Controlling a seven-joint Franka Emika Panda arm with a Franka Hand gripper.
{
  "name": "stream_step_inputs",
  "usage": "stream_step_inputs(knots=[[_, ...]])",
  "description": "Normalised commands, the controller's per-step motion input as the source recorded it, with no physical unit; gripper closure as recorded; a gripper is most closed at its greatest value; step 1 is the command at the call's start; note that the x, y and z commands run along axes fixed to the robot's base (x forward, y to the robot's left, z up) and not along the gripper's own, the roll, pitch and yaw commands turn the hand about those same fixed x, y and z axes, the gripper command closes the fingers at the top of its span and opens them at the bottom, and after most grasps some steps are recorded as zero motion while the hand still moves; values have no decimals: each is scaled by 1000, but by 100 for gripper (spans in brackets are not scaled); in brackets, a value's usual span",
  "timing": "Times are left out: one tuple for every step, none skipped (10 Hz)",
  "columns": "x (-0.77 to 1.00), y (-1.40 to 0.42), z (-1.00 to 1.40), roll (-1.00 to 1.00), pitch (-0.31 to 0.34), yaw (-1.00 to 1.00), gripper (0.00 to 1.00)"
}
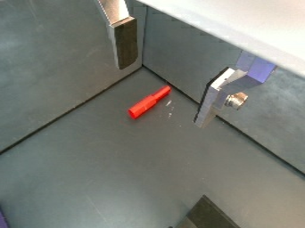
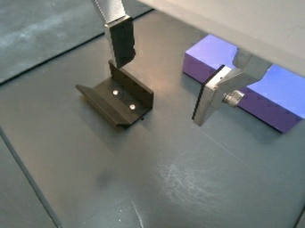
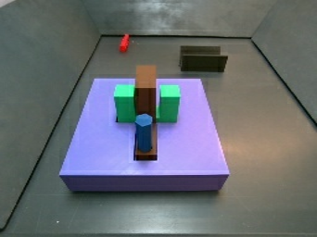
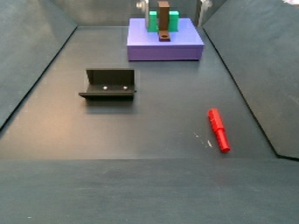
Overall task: Pick up the red object. Move up. Place the red object on the fixture. Regrasp the red object. Move to above the board. Insert the red object.
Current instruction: Pick up the red object.
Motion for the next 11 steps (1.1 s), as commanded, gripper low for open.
stream_step_inputs(knots=[[0, 0, -51, 0, 0, 0, 0], [-43, 240, -520, 81, -6, -126, 0], [-129, 491, -671, 36, -44, -157, 0], [-226, 389, -714, 177, -31, -197, 0], [0, 323, -863, 127, -4, -160, 0], [0, 240, -937, 44, -87, -160, 0], [0, 223, -931, 0, -110, -163, 0], [-3, 200, -897, 0, -130, -191, 0], [0, 263, -854, 0, -137, -200, 0], [0, 246, -560, -81, -116, -157, 0], [0, 171, -229, -340, -179, -111, 0]])
